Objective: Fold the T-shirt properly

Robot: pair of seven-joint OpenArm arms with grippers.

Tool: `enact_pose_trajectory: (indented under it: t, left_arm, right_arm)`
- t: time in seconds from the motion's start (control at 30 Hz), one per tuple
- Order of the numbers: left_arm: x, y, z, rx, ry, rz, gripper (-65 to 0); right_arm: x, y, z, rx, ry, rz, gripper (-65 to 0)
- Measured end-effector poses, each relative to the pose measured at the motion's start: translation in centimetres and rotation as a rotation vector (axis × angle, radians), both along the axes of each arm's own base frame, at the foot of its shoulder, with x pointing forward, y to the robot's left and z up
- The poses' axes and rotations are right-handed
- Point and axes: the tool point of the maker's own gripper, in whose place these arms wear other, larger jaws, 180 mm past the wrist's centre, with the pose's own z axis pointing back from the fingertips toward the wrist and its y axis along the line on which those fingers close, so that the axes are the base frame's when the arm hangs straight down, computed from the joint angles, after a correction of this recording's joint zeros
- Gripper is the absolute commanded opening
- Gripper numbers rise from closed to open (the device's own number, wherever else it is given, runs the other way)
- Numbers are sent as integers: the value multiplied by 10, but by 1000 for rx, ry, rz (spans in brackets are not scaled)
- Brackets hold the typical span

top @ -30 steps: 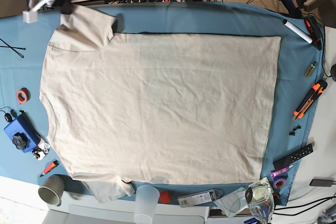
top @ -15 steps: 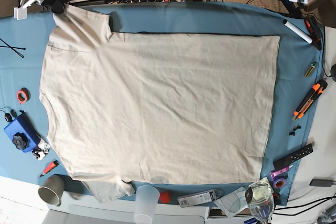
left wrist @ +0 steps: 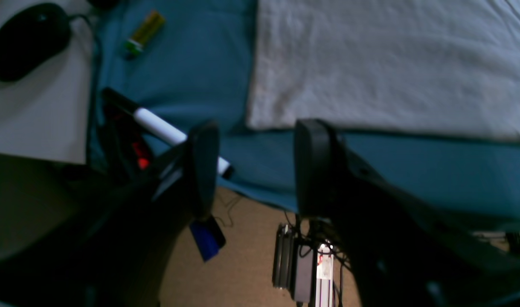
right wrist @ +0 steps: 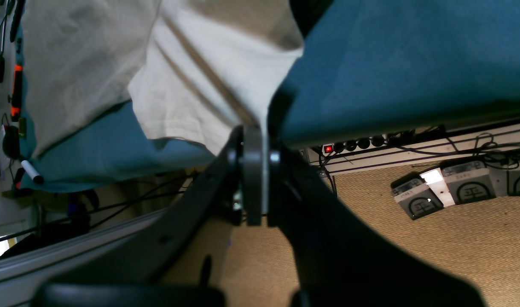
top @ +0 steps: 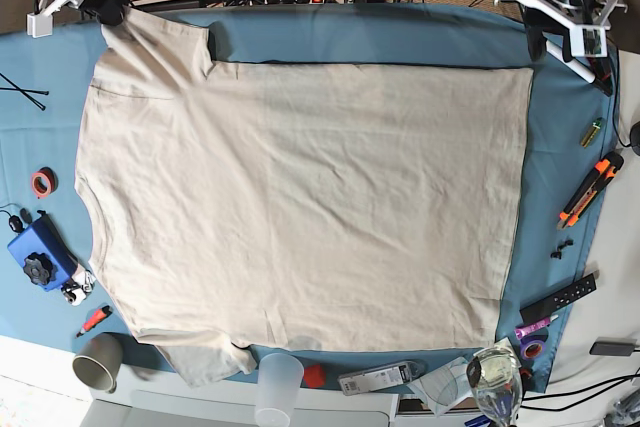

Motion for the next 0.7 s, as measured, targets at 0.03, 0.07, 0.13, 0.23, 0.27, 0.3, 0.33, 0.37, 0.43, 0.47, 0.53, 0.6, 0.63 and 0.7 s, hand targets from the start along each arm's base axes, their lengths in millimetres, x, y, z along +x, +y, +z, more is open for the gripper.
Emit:
enact_pose_trajectory:
  t: [0.03, 0.07, 0.13, 0.23, 0.27, 0.3, 0.33, 0.37, 0.43, 0.47, 0.53, 0.6, 0.63, 0.7]
  left_arm:
    - [5, 0, 1, -1, -10, 1, -358]
    - [11, 0, 4, -1, -31, 1, -358]
    - [23, -1, 10, -4, -72, -2, -358]
    - [33, 6, -5, -34, -72, 30, -358]
    - [33, 8, -14, -52, -58, 42, -358]
    - [34, 9, -20, -83, -55, 60, -358]
    - [36, 10, -26, -104, -50, 69, -358]
    - [39, 11, -33, -124, -46, 78, -358]
    - [43, 14, -47, -154, -34, 100, -358]
    - [44, 15, -54, -165, -23, 110, -358]
    - [43, 14, -69, -205, 6, 122, -358]
    - [47, 5, -76, -260, 6, 108, -358]
    - [50, 0, -77, -283, 1, 103, -358]
    - [57, -3, -80, -305, -9, 116, -358]
  right_arm:
    - [0, 0, 0, 0, 0, 0, -650]
    - [0, 0, 0, 0, 0, 0, -650]
    - [0, 0, 0, 0, 0, 0, -650]
    - [0, 0, 0, 0, 1, 0, -650]
    - [0, 0, 0, -1, 0, 0, -650]
    - [0, 0, 0, 0, 0, 0, -650]
    - [0, 0, 0, 0, 2, 1, -650]
    - [-1, 0, -1, 0, 5, 3, -650]
    - [-1, 0, -1, 0, 7, 4, -650]
    - [-1, 0, -1, 0, 6, 5, -650]
    - [-2, 0, -1, -2, 10, 5, -650]
    - [-1, 0, -1, -2, 10, 5, -650]
    - [-2, 0, -1, -2, 10, 5, -650]
    - [-2, 1, -2, -1, 13, 7, -650]
